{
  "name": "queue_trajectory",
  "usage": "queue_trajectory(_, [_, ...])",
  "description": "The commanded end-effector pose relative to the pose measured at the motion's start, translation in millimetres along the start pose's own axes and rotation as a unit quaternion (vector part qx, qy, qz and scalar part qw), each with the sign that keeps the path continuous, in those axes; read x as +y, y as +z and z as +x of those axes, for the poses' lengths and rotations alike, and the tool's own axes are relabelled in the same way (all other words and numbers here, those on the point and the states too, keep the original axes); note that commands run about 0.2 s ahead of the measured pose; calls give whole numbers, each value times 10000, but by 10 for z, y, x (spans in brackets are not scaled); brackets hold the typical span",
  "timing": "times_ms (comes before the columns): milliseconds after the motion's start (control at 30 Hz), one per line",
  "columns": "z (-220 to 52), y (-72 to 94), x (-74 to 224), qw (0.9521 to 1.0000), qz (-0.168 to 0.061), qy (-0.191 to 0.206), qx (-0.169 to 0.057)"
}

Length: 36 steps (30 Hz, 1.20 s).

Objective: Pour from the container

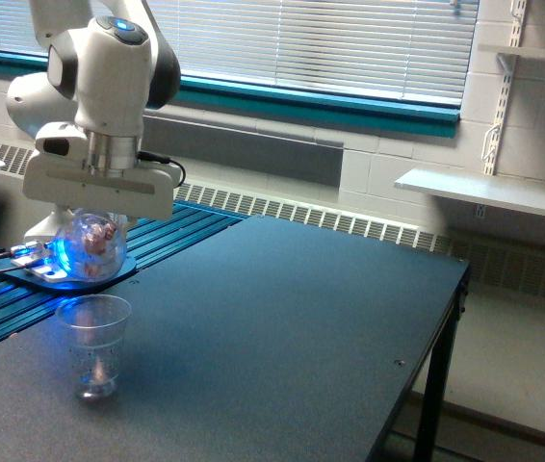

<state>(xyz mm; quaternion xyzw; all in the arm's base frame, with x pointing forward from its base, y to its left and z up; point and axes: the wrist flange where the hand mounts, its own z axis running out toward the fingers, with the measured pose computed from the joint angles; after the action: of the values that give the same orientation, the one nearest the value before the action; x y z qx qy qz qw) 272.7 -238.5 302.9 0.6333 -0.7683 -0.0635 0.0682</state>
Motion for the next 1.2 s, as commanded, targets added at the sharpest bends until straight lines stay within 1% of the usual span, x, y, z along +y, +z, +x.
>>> queue_trajectory(33, [-21,3,-76,9999,18,-107,-51])
queue_trajectory(67, [-96,433,-18,9997,-170,-88,-129])
queue_trajectory(100, [-16,161,-131,9999,40,-109,-55])
queue_trajectory(133, [-2,75,-153,9999,16,-112,-71])
queue_trajectory(200, [-8,46,-157,9999,2,-104,-96])
queue_trajectory(467, [-65,70,-148,9997,-84,-75,-223])
queue_trajectory(633, [-56,55,-147,9997,-95,-8,-218])
queue_trajectory(767, [-65,51,-163,9997,-110,-36,-225])
queue_trajectory(1000, [-126,78,-188,9994,-141,-29,-306])
queue_trajectory(1200, [-143,87,-190,9994,-203,-66,-257])
